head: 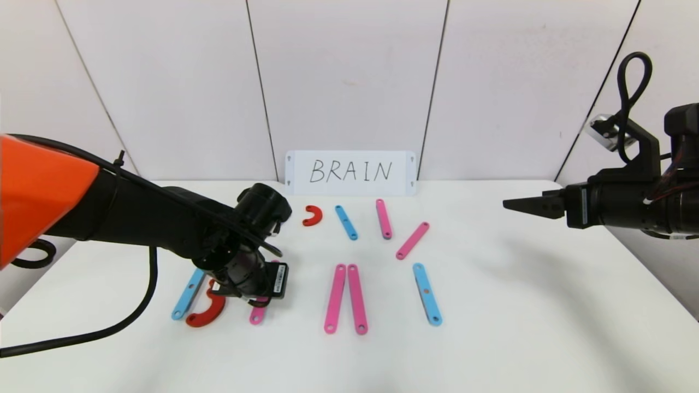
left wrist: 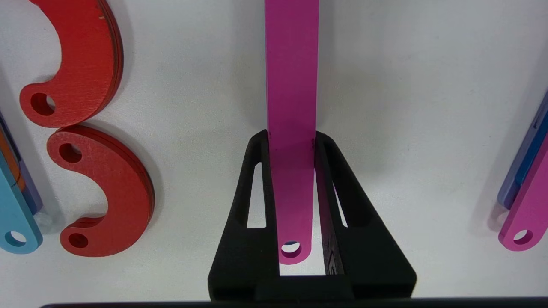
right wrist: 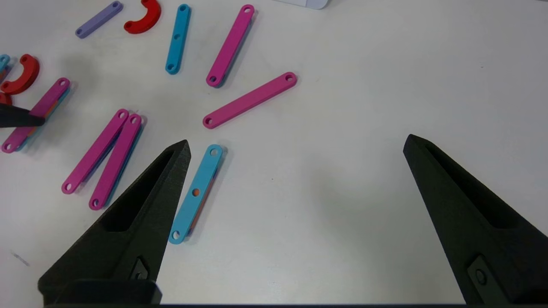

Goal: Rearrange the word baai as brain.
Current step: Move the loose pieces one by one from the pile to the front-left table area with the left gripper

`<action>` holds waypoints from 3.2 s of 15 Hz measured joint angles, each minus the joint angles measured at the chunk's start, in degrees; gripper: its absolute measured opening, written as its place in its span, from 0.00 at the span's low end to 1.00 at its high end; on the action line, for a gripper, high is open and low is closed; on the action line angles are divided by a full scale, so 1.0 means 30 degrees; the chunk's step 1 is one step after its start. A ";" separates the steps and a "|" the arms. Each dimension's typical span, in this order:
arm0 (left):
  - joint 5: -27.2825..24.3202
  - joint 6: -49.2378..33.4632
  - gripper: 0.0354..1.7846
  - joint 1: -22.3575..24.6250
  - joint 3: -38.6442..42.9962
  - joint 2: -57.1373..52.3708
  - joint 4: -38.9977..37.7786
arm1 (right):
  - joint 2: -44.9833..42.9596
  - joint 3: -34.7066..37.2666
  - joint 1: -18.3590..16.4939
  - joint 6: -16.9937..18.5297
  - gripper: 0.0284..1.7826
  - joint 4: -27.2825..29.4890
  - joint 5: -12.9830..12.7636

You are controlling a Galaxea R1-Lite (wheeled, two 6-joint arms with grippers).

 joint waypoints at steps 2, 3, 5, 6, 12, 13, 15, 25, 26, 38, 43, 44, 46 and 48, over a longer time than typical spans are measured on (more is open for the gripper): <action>-0.0024 0.0000 0.15 0.0000 -0.0028 0.0073 0.0000 | 0.0000 0.0012 0.0000 -0.0053 0.98 0.0004 0.0000; -0.0024 0.0000 0.15 0.0000 -0.0049 0.0093 0.0000 | 0.0000 0.0020 0.0000 -0.0061 0.98 0.0000 0.0000; -0.0024 -0.0024 0.15 0.0000 -0.0077 0.0118 0.0000 | 0.0008 0.0037 -0.0008 -0.0069 0.98 0.0004 0.0000; -0.0024 -0.0024 0.15 0.0000 -0.0077 0.0118 0.0000 | 0.0008 0.0045 0.0000 -0.0069 0.98 0.0000 0.0000; 0.0057 -0.0211 0.33 0.0000 0.0000 0.0081 -0.0008 | -0.0008 0.0073 0.0085 -0.0069 0.98 0.0004 -0.0028; 0.0037 -0.0219 0.42 0.0000 -0.0004 0.0081 0.0000 | -0.0008 0.0073 0.0085 -0.0061 0.98 0.0004 -0.0020; 0.0004 -0.0211 0.62 0.0000 -0.0004 0.0073 0.0000 | -0.0008 0.0073 0.0077 -0.0069 0.98 0.0004 -0.0028; 0.0020 -0.0053 0.98 -0.0138 -0.0500 -0.0780 -0.0008 | -0.0045 0.0195 0.0138 -0.0069 0.98 0.0000 0.0016; 0.0073 0.0004 0.98 -0.0122 -0.0601 -0.0935 -0.0008 | -0.0028 0.0211 0.0215 -0.0069 0.98 0.0000 0.0016; 0.0073 0.2418 0.98 0.1544 -0.5002 -0.0971 0.0037 | 0.0394 0.0545 0.0975 -0.0106 0.98 -0.0024 -0.0142; 0.0073 0.2601 0.98 0.1499 -0.7887 0.1036 -0.0081 | 0.0597 0.0467 0.0987 -0.0098 0.98 -0.0033 -0.0175; 0.0073 0.2601 0.98 0.1479 -0.8546 0.1609 -0.0118 | 0.0626 0.0451 0.0983 -0.0089 0.98 -0.0037 -0.0175; 0.0073 0.2613 0.98 0.1459 -0.9419 0.2621 -0.0683 | 0.0662 0.0431 0.0975 -0.0098 0.98 -0.0033 -0.0167; 0.0065 0.2686 0.98 0.1378 -0.9923 0.3604 -0.1800 | 0.0707 0.0398 0.0959 -0.0098 0.98 -0.0037 -0.0175</action>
